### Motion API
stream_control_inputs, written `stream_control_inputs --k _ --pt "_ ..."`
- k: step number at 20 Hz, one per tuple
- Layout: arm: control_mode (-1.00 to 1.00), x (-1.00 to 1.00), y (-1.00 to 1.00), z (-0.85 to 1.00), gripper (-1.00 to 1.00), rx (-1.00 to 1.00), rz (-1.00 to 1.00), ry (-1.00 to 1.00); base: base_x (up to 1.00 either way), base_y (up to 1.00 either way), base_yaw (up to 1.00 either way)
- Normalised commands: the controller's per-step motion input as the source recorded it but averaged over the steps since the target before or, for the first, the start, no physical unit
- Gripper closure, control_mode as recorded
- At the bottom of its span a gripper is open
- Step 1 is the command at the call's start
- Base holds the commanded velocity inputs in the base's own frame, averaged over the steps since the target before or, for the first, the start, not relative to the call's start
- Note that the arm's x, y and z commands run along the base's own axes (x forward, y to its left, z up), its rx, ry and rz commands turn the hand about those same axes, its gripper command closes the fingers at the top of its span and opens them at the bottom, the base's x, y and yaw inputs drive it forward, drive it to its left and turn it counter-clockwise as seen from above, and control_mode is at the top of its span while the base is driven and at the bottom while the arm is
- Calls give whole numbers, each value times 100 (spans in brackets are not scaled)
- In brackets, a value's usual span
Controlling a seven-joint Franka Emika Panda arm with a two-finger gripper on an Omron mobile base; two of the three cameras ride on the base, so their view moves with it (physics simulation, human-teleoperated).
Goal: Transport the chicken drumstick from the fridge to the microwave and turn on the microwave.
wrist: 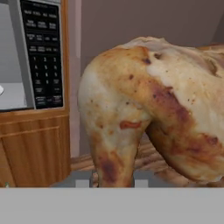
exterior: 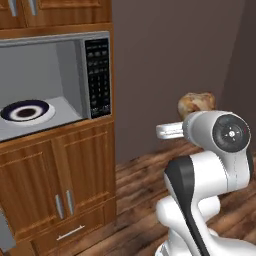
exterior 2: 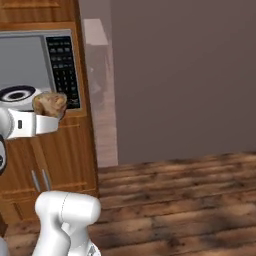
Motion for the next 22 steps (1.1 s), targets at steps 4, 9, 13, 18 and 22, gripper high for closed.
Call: stream_control_inputs --k 4,9,13,18,22 --pt "100 0 0 0 100 0 0 0 39 -4 50" --pt "100 0 0 0 100 0 0 0 47 -11 48" --pt "100 0 0 0 100 0 0 0 55 -26 44" --pt "100 0 0 0 100 0 0 0 53 -24 37" --pt "100 0 0 0 100 0 0 0 34 -16 26"
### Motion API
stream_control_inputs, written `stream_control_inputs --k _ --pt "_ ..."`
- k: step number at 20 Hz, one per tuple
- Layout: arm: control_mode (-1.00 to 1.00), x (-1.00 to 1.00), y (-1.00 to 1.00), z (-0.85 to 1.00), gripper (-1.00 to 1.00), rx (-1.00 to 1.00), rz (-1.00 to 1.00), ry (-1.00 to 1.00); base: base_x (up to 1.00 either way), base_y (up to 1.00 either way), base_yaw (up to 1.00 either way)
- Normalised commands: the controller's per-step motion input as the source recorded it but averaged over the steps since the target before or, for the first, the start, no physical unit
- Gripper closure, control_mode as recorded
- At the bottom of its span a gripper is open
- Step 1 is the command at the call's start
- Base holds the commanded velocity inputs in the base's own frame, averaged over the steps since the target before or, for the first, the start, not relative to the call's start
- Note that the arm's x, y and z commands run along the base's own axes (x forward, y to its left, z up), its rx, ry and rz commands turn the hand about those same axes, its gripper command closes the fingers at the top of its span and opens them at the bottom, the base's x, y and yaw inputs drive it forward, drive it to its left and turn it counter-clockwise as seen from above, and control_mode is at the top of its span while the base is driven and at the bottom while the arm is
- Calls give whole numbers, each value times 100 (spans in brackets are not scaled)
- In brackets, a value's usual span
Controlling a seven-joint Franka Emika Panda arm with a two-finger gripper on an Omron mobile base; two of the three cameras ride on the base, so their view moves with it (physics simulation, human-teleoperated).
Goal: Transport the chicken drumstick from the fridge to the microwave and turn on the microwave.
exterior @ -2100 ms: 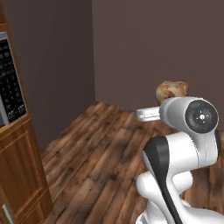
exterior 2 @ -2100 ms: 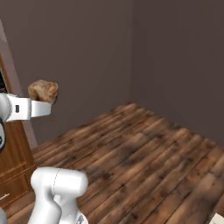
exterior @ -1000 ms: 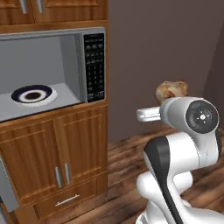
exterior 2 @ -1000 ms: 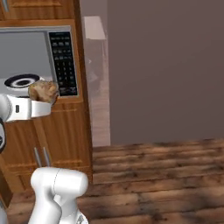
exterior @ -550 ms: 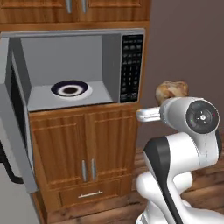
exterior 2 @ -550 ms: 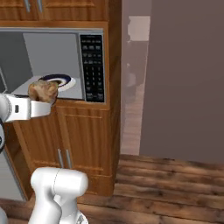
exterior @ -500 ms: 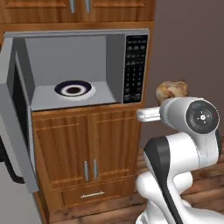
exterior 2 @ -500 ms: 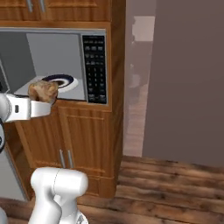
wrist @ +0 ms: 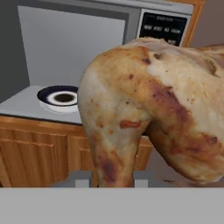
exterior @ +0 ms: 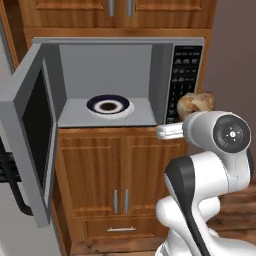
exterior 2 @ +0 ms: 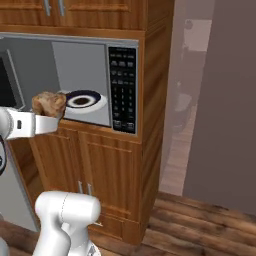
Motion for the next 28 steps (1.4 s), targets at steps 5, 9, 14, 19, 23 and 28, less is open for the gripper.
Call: stream_control_inputs --k 5,9,14,19,23,28 --pt "100 0 0 0 100 0 0 0 29 -9 26" --pt "100 0 0 0 100 0 0 0 36 -11 30" --pt "100 0 0 0 100 0 0 0 44 -19 32" --pt "100 0 0 0 100 0 0 0 44 -18 32" --pt "100 0 0 0 100 0 0 0 39 -21 29" --pt "100 0 0 0 100 0 0 0 33 -9 26"
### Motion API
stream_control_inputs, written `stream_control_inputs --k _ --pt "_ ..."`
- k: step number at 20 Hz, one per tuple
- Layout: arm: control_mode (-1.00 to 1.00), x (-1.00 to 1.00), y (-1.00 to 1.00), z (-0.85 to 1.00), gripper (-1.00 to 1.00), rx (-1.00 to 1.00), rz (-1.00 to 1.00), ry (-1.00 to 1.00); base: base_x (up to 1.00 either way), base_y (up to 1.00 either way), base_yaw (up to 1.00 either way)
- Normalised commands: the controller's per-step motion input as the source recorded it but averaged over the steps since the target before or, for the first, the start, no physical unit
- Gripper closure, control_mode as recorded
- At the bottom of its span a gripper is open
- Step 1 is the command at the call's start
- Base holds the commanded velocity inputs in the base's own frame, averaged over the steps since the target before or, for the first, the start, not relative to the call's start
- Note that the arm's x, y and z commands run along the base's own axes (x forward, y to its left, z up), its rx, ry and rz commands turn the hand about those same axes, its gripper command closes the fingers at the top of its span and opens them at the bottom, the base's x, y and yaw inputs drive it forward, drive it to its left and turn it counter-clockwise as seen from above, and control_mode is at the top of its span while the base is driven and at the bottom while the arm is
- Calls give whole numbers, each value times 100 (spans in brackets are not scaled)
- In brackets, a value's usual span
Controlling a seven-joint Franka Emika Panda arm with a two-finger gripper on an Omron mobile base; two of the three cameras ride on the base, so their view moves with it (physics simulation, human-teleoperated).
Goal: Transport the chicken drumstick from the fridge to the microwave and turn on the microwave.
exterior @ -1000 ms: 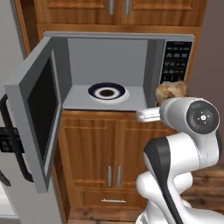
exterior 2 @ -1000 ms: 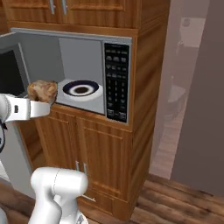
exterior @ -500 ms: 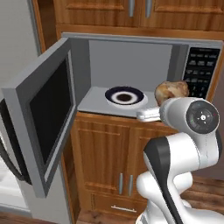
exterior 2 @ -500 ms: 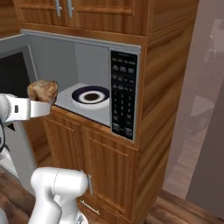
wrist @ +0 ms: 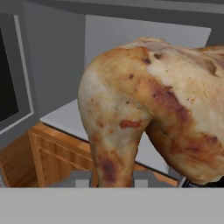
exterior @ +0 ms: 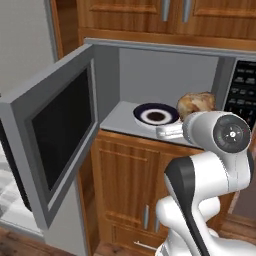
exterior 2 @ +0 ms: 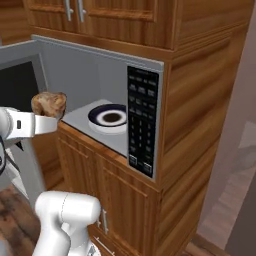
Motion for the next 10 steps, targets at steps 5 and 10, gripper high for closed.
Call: stream_control_inputs --k 5,10 --pt "100 0 0 0 100 0 0 0 31 -6 25" --pt "100 0 0 0 100 0 0 0 35 -10 28"
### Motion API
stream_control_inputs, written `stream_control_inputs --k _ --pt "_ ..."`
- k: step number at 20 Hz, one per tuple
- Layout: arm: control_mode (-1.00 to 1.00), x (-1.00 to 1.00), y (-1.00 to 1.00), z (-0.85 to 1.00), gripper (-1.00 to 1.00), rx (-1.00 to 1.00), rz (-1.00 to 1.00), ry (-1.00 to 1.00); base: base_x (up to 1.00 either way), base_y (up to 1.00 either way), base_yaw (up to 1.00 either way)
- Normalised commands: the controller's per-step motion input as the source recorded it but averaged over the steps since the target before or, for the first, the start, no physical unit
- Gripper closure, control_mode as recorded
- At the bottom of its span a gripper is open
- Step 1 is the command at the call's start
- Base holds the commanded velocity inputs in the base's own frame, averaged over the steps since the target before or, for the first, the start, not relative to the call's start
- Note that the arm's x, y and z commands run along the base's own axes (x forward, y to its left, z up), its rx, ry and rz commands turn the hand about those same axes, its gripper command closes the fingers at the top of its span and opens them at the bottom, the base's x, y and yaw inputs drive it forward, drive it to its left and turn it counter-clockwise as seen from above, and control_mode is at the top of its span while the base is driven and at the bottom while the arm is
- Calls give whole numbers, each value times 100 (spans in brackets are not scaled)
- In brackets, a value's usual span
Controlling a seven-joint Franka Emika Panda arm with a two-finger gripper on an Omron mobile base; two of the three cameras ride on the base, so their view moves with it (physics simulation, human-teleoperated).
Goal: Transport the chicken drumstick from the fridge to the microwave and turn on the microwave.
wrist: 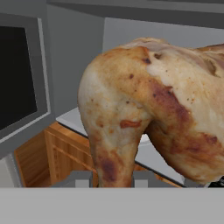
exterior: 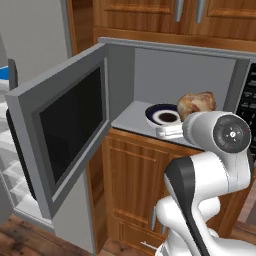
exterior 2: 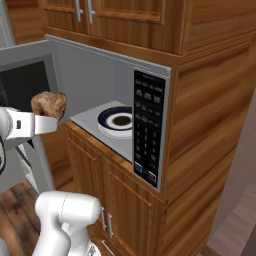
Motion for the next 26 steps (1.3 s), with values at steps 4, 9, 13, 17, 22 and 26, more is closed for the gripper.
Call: stream_control_inputs --k 4,9,13,17,22,26 --pt "100 0 0 0 100 0 0 0 33 -10 26" --pt "100 0 0 0 100 0 0 0 42 -4 18" --pt "100 0 0 0 100 0 0 0 59 0 9" --pt "100 0 0 0 100 0 0 0 59 0 6" --pt "100 0 0 0 100 0 0 0 66 0 4" --pt "100 0 0 0 100 0 0 0 82 -7 1"
